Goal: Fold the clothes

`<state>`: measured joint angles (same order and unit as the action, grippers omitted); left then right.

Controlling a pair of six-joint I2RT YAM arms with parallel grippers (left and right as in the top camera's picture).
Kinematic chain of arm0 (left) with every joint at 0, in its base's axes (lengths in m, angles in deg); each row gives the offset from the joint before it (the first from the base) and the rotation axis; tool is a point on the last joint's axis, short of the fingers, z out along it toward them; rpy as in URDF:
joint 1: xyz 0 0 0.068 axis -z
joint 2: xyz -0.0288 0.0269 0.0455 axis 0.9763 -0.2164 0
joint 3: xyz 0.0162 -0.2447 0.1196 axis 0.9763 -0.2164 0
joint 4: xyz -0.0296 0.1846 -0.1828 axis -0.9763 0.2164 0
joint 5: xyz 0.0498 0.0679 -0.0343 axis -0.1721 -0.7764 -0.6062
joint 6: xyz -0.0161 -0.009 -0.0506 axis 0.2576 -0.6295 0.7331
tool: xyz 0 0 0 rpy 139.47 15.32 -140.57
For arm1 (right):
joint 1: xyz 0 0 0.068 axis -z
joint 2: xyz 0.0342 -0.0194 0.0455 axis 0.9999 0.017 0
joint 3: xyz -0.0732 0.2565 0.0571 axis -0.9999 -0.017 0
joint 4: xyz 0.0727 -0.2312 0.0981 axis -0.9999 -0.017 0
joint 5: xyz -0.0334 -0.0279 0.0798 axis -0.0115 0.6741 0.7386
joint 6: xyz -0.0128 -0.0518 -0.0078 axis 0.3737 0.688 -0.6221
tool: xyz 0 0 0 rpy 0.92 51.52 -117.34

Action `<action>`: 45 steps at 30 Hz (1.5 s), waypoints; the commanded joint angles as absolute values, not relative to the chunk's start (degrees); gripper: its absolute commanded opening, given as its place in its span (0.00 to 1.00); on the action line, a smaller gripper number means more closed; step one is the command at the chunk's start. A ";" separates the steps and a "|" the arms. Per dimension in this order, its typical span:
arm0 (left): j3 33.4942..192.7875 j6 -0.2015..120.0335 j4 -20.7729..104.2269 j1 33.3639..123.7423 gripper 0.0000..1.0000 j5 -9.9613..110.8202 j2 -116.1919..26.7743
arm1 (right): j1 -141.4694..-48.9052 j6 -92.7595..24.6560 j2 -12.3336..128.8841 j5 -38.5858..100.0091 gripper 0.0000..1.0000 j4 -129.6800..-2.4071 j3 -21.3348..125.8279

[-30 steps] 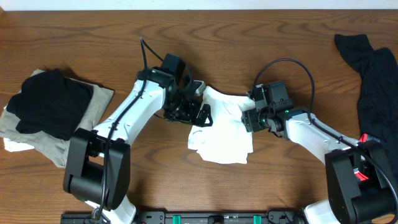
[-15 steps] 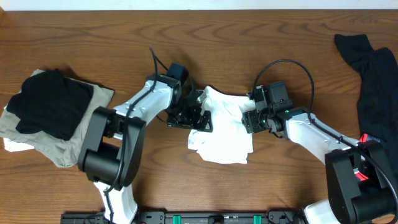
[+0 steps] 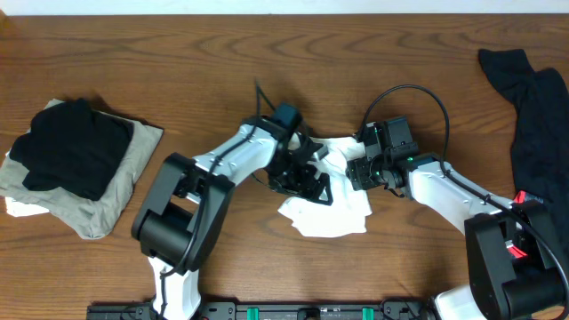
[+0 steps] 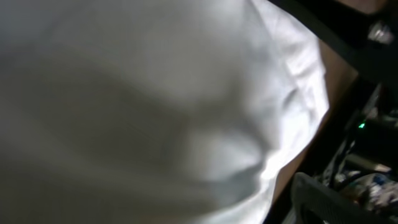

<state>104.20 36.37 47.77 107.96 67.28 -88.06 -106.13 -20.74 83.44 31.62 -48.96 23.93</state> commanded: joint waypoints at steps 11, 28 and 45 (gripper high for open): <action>103.57 37.94 51.29 103.09 0.06 62.19 -89.70 | -105.43 -19.89 81.65 31.88 0.70 -51.10 25.48; 115.48 41.81 73.91 80.71 0.06 28.59 -73.37 | -96.25 -19.87 58.99 31.90 0.68 -67.98 38.68; 134.50 39.16 74.06 63.18 0.06 13.93 -72.70 | -96.16 -19.21 58.64 31.88 0.68 -73.38 38.66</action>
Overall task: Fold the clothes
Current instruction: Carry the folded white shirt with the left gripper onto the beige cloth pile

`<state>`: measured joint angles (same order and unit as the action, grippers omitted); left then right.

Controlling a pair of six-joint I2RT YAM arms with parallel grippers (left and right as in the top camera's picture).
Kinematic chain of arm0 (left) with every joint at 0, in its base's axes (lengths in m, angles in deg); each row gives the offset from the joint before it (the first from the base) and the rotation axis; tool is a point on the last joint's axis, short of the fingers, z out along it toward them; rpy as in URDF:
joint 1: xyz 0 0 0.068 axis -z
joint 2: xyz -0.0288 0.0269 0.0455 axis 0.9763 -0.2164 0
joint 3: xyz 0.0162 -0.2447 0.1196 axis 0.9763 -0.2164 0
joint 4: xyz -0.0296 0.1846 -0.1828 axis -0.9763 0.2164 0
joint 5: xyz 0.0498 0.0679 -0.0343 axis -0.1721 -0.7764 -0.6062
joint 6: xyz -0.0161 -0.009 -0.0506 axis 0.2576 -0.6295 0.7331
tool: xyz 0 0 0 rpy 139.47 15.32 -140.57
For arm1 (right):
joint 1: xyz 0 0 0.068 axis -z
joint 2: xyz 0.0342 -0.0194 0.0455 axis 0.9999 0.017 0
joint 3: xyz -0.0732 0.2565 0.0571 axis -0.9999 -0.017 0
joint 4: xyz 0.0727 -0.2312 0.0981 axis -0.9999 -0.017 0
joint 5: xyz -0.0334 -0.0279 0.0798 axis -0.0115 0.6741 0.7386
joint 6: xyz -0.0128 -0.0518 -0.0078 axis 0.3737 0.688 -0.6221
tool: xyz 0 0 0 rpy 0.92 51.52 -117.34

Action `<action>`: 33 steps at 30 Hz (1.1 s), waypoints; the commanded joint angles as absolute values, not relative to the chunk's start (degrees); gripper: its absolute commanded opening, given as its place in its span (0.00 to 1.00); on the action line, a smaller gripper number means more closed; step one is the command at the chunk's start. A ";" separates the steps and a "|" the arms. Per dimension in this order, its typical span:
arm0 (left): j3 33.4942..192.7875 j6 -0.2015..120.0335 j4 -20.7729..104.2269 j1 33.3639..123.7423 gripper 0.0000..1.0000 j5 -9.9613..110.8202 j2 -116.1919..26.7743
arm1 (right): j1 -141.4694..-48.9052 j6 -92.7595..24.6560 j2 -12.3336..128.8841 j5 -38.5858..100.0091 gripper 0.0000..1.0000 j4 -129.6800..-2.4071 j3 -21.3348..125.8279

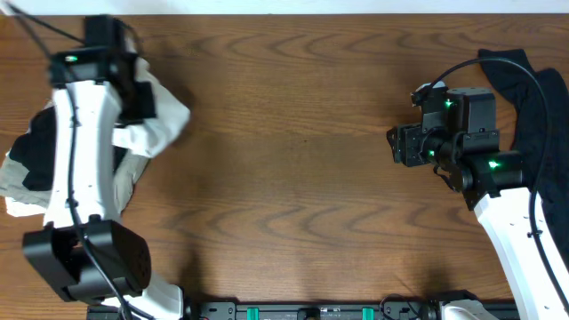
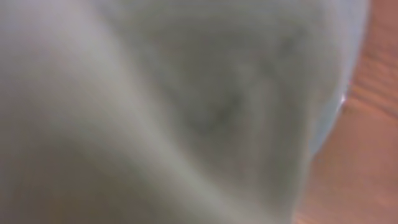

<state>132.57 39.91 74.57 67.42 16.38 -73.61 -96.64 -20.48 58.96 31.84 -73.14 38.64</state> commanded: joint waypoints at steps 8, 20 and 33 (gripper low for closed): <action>134.50 40.28 69.47 49.78 0.06 16.29 -73.05 | -96.16 -19.17 58.64 31.88 0.68 -74.93 38.66; 131.83 41.00 68.21 40.93 0.06 31.61 -77.46 | -96.16 -18.77 58.64 31.88 0.68 -74.88 38.66; 131.85 40.85 63.03 40.93 0.06 57.29 -77.64 | -96.16 -18.77 58.64 31.86 0.68 -75.10 38.66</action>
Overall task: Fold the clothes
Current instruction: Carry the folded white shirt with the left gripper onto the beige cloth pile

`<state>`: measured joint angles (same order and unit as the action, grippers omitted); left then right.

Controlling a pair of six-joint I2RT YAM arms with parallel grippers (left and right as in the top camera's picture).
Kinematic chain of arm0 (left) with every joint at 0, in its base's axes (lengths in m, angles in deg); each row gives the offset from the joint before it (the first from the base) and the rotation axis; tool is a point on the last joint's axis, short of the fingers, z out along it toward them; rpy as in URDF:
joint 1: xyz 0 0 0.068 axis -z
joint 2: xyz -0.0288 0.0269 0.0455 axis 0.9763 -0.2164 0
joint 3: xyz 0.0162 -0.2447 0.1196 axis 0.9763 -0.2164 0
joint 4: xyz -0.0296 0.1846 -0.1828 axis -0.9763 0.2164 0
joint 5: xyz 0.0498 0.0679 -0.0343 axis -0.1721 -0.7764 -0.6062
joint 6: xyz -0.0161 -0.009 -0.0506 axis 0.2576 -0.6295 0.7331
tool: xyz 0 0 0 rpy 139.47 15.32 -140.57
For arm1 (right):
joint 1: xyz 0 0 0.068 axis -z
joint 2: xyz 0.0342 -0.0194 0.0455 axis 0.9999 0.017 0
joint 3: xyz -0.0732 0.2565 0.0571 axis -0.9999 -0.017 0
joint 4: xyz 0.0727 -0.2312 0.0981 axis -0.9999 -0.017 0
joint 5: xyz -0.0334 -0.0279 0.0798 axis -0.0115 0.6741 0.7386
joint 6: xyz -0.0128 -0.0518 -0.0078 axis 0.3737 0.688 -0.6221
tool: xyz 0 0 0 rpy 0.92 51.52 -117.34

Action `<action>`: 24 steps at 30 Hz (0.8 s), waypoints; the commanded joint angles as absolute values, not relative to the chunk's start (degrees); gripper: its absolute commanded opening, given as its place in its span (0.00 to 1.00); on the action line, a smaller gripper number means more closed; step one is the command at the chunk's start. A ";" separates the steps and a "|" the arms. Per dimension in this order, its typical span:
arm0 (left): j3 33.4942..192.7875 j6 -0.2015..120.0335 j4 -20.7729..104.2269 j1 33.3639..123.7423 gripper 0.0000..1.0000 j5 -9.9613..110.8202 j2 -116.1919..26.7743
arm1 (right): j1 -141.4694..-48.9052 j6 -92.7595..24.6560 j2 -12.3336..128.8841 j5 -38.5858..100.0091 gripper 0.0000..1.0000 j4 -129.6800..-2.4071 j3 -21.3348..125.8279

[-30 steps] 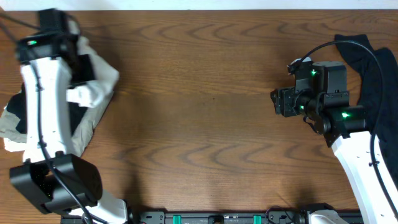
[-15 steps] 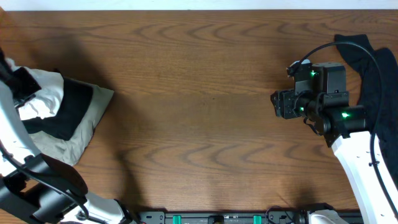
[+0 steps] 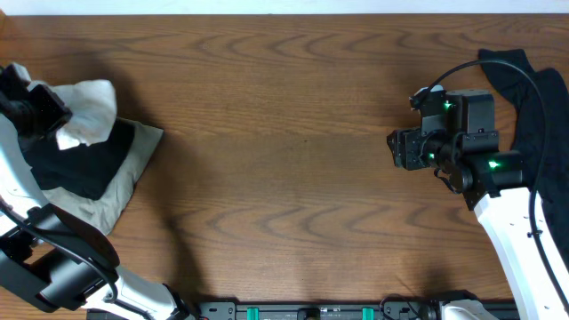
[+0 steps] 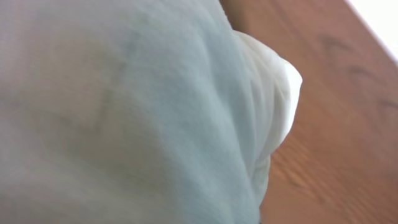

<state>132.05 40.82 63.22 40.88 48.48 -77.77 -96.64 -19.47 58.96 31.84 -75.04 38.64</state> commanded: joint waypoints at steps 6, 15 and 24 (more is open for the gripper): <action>131.85 39.75 66.57 40.93 0.06 53.64 -77.64 | -96.16 -18.80 58.64 31.44 0.68 -75.15 38.66; 131.85 39.84 71.31 40.93 0.10 35.98 -77.66 | -96.16 -18.73 58.64 31.40 0.68 -75.19 38.66; 131.83 42.14 73.02 40.49 0.25 27.76 -77.66 | -96.16 -18.53 58.64 30.96 0.69 -75.19 38.66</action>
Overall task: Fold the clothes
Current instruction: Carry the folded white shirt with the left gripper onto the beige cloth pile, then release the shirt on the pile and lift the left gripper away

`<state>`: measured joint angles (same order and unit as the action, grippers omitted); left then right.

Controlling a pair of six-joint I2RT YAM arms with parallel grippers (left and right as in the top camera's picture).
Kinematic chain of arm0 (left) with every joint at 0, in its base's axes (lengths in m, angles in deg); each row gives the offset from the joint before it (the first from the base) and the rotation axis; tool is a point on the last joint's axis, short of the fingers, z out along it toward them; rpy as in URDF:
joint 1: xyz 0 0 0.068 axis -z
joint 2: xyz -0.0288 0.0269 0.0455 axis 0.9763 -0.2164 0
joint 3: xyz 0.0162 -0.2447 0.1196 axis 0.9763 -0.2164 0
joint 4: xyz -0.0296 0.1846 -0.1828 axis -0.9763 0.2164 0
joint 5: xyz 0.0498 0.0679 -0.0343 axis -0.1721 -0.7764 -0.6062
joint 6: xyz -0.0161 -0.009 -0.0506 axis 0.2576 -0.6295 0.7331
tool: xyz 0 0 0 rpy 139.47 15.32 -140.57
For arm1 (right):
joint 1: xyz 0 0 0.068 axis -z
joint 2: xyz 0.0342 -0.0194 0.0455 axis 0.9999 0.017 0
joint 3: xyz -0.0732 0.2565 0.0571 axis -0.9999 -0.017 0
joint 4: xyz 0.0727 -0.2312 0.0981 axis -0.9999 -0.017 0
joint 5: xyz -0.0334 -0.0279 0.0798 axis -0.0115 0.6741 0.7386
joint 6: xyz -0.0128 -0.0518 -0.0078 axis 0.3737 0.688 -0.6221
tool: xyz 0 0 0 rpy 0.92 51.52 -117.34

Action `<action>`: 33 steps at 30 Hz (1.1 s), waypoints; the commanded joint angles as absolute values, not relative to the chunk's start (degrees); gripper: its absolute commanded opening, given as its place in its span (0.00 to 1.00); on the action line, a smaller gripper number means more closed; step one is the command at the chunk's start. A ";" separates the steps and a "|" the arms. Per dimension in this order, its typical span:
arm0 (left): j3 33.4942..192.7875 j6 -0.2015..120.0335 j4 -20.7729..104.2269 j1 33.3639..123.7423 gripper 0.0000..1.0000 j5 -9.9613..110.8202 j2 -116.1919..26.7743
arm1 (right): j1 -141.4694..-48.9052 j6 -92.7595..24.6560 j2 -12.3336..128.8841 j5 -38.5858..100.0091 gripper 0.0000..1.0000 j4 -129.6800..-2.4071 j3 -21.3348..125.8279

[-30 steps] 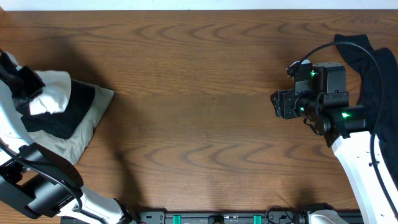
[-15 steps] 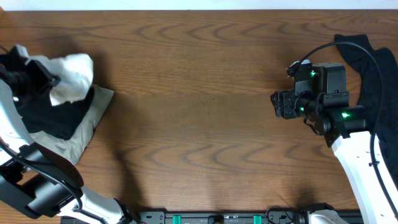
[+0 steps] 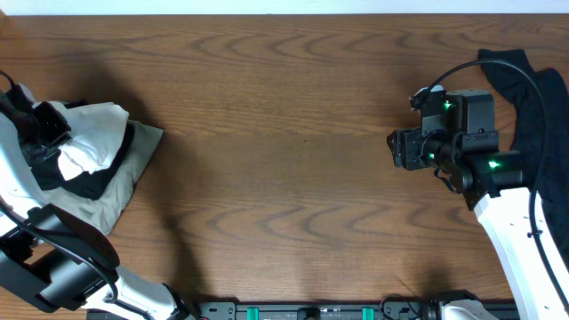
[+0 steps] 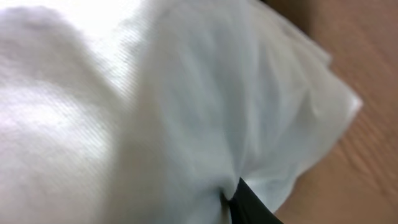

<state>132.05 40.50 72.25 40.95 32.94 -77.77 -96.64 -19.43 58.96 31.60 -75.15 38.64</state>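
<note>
A folded white garment (image 3: pixel 92 135) lies on top of the pile at the table's left, over a black garment (image 3: pixel 87 180) and a tan one (image 3: pixel 120 182). My left gripper (image 3: pixel 43 135) is at the white garment's left edge and shut on it. White cloth (image 4: pixel 186 106) fills the left wrist view, pinched at my left gripper (image 4: pixel 229 200) beside a dark wedge (image 4: pixel 249 208). My right gripper (image 3: pixel 396 149) hovers open and empty over bare wood on the right. Unfolded dark clothes (image 3: pixel 533 107) lie at the far right.
The wooden table (image 3: pixel 284 133) runs between the pile on the left and the dark clothes on the right. The right arm's white link (image 3: pixel 516 231) reaches in from the bottom right. A black rail (image 3: pixel 293 311) lines the front edge.
The white garment sat near the pile's back edge with my left gripper behind it. Now it is lower and spread flatter over the black garment. The right arm has not moved.
Both grippers were on the white garment at the table's centre. Then my left gripper held it at the far left above the pile, and my right gripper stood empty at the right. After that the garment was over the pile's back, and now it rests on the pile.
</note>
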 commanded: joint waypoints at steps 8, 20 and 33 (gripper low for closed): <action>131.85 51.95 77.19 35.55 0.25 23.39 -77.66 | -96.14 -18.14 58.64 29.91 0.70 -75.26 38.66; 131.85 52.19 75.92 27.44 0.10 41.86 -77.48 | -96.14 -18.16 58.64 29.91 0.70 -75.28 38.66; 131.92 43.60 70.11 28.38 0.13 58.30 -63.58 | -96.05 -18.16 58.64 28.45 0.71 -76.37 38.66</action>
